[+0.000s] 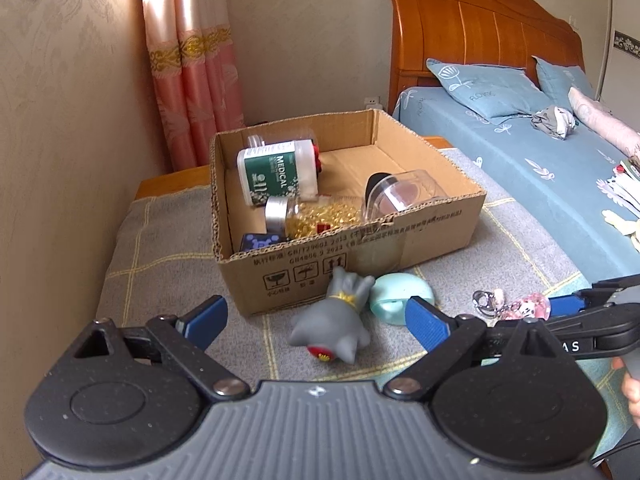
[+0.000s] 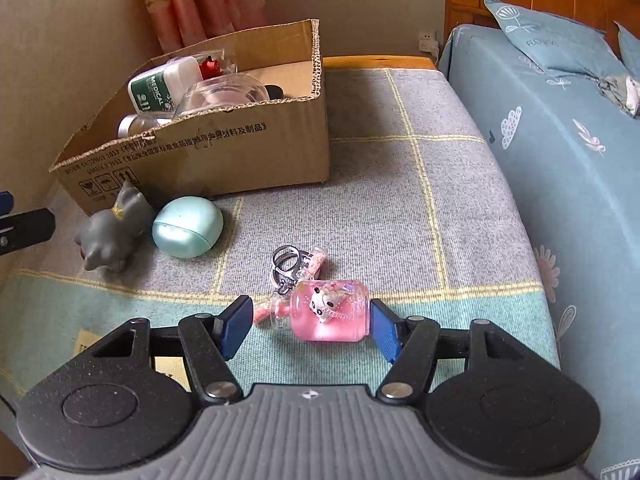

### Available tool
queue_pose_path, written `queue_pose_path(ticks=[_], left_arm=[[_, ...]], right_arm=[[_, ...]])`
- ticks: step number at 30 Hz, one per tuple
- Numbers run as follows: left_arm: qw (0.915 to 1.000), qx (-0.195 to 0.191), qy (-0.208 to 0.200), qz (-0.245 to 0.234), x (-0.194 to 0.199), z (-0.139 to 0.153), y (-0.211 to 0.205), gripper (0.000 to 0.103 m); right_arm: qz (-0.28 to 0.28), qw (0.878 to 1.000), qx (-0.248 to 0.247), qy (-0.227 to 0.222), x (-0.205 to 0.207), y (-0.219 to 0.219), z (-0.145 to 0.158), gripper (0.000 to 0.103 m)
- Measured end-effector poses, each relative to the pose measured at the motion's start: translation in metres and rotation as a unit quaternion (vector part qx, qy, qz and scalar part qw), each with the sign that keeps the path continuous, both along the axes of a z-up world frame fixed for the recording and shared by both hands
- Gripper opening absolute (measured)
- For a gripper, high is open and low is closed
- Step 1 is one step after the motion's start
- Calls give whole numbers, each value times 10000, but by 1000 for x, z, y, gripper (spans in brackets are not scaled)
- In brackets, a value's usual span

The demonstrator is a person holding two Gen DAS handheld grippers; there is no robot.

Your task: Organize rigid objects

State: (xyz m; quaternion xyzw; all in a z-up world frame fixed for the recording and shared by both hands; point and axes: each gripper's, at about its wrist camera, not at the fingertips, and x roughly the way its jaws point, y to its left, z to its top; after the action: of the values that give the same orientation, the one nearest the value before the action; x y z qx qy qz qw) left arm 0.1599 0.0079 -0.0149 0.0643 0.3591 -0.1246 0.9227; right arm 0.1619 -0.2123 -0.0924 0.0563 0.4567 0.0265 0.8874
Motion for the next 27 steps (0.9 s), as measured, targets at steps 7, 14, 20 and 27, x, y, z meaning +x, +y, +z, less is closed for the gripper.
queue_pose_path(ticks=[7,14,20,27], left_arm=[[10000,-14,-4,15,-2,-4,2,95],[9998,-22,163,-96,-2,-13,-1,95],[9993,28,295,-237,-6,-22,-6,95],[9991,-4,350,-222,-10,-25,-5,95]], right_arm=[[22,9997,-161,-172,1,-4,-5,58],[436,9976,-415,-343,-2,1,5,56],[1124,9888,-812,-543,-4,5,36,55],[1605,9786,-947,-876,11,2,92,55]])
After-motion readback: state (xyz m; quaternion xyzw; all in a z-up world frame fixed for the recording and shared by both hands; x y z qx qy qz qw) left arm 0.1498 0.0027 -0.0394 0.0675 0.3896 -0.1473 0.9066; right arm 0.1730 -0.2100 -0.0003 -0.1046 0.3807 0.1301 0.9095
